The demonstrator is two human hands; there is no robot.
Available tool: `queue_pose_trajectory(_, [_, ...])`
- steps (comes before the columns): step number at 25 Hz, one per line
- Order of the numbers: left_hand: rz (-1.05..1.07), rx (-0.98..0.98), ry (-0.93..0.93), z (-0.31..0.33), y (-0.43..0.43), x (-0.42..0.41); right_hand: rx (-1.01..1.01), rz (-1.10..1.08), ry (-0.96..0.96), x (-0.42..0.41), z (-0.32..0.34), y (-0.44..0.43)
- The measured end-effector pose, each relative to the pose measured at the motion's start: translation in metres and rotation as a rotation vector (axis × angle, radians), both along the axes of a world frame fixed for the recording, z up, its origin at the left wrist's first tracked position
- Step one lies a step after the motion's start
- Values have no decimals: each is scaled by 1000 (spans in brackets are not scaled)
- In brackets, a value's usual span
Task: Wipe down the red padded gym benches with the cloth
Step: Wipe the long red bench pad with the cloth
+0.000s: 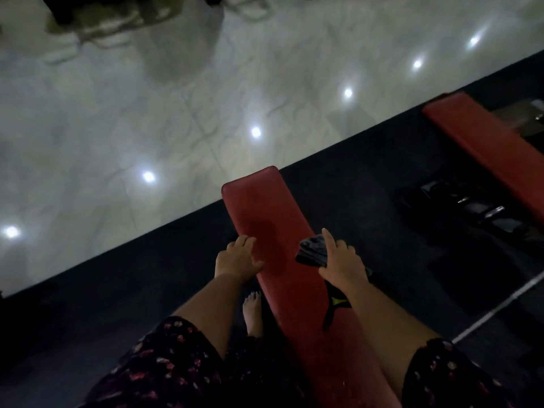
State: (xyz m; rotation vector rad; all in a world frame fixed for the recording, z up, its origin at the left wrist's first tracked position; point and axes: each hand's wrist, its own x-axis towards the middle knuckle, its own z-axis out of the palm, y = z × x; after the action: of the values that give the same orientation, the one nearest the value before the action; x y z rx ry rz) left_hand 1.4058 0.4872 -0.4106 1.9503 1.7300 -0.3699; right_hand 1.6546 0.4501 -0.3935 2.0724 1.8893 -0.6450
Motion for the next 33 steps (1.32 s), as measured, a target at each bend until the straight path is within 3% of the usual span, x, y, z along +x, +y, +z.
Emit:
queue_pose_trajectory(5, [103, -29, -70, -52, 55, -25, -4, 82, 5, -39, -40, 76])
queue_pose_trajectory(9, [55, -33, -79, -101, 82, -39, 4, 157, 11, -56, -78, 143])
queue_pose_trajectory(12, [-45, -3, -75, -129, 94, -42, 101, 387, -3, -65, -105, 190])
queue_pose_trajectory(16, [-333, -35, -37, -164, 109, -39, 164, 628, 22, -104, -137, 257])
queue_pose_trajectory(20, [-212, -47, -60, -186, 114, -40, 264, 743, 43, -155, -154, 303])
queue_pose_trajectory(25, [-215, -52, -100, -195, 126, -35, 114, 894, -67, -197, -169, 323])
queue_pose_trajectory(28, [-231, -55, -87, -198, 125, -35, 2, 861, -86, -197, -178, 329])
queue_pose_trajectory(33, [-257, -92, -56, -202, 125, -32, -6, 967, -94, -188, -171, 340])
